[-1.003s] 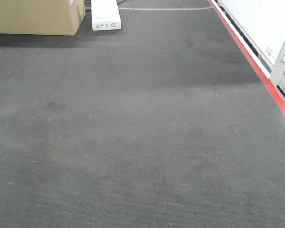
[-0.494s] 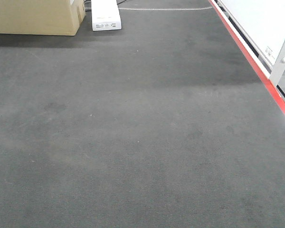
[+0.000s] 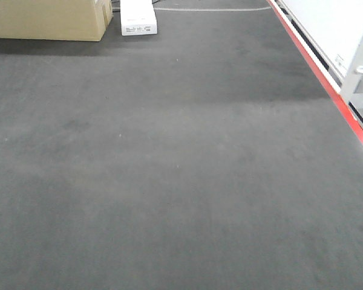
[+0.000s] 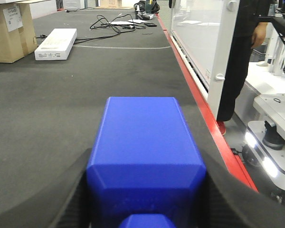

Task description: Pour parts from conveyor to right shelf

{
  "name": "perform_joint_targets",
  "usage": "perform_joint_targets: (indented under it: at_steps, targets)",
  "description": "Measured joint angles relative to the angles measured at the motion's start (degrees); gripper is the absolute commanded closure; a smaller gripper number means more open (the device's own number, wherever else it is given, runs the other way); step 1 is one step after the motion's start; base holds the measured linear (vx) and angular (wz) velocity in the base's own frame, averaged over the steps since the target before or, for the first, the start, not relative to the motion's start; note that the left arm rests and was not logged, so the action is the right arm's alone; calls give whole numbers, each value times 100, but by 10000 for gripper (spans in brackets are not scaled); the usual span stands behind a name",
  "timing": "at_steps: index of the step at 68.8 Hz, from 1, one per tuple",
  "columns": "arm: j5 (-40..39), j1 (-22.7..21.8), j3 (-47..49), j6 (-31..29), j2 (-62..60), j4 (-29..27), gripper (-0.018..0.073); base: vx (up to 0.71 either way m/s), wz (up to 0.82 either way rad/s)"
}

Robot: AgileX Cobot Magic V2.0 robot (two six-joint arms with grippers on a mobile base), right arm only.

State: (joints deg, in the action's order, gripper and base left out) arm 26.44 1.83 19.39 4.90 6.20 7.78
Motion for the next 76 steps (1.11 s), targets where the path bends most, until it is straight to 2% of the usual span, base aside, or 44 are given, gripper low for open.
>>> perform_joint_targets:
  at_steps: [25, 76]
  targets:
    - [0, 0, 0, 0, 0, 0, 565, -30, -15]
    - [6, 0, 0, 0, 0, 0, 565, -42, -36]
